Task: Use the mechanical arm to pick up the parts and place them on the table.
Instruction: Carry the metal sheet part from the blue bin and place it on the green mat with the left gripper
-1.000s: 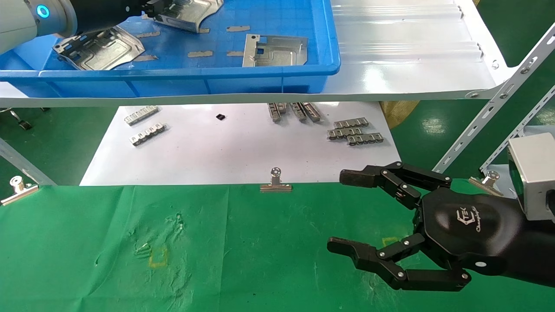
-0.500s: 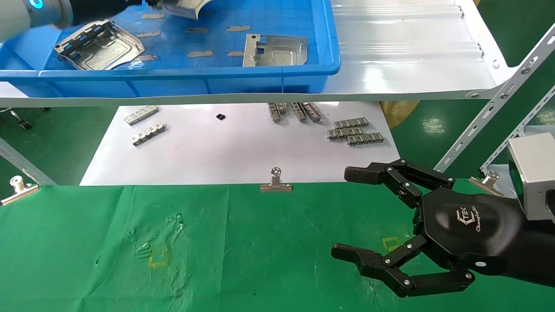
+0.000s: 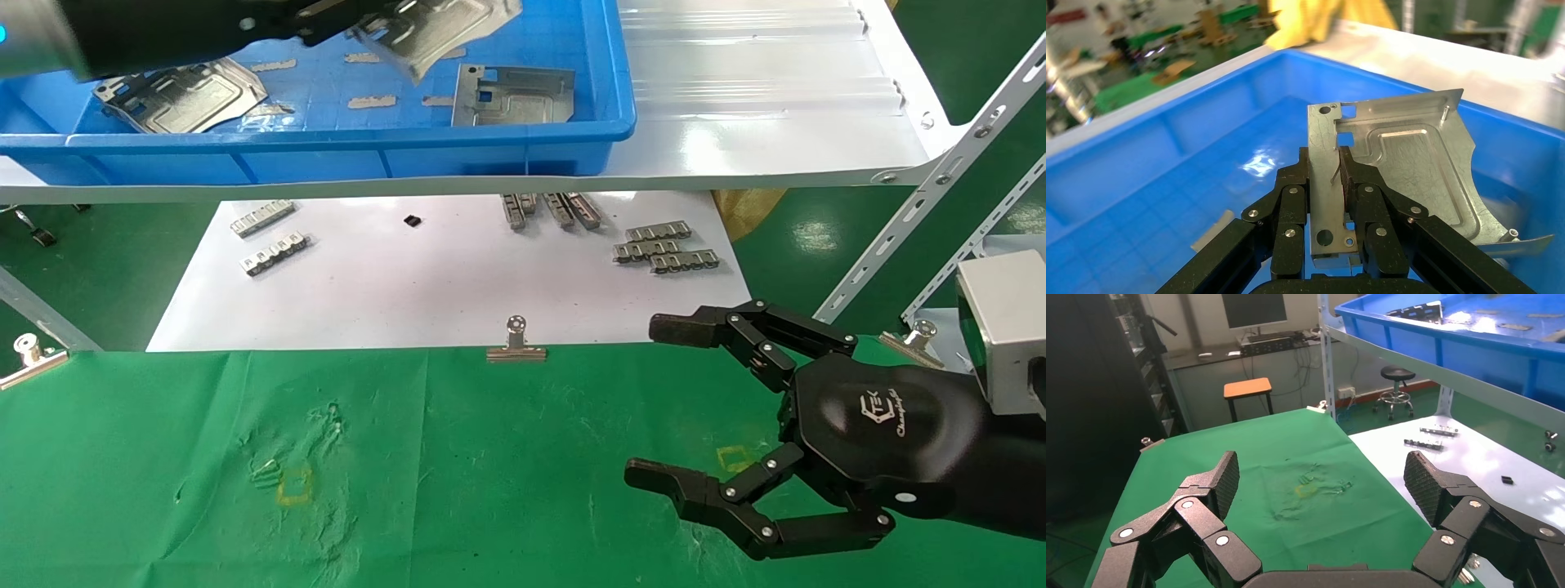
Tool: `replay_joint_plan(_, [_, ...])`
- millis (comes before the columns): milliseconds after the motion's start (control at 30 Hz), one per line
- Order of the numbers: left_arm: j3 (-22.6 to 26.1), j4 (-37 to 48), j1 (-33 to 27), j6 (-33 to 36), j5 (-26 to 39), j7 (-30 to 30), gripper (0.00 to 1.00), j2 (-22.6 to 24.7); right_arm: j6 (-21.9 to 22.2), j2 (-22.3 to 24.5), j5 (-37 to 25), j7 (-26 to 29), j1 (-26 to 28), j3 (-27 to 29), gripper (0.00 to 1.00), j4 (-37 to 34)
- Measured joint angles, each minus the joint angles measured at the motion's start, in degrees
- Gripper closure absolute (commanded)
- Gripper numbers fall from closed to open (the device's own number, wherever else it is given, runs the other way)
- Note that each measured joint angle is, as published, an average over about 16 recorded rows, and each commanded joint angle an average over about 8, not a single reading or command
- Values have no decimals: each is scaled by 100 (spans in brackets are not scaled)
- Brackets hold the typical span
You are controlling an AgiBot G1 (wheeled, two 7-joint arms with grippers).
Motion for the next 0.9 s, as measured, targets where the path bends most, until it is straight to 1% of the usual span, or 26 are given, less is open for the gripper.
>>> replay_joint_plan(200, [32,-174,-10,1093,-30,351,100,-367,0,0,0,0,0,0,0,0])
replay_joint_plan(400, [179,-605,159,1768,-161,561,100,-711,0,0,0,0,0,0,0,0])
replay_joint_plan(500, [318,-1013,391,1934,-355,612,100,-912,0,0,0,0,0,0,0,0])
replay_joint_plan(633, [582,-1734,834,1995,-764,640,100,-1257,0,0,0,0,0,0,0,0])
replay_joint_plan(800, [999,-2594,1455,1977,-1350,642,100,-1764,0,0,0,0,0,0,0,0])
replay_joint_plan(900, [1290,-2978,1777,1950,-1575,726,100,-2037,0,0,0,0,0,0,0,0])
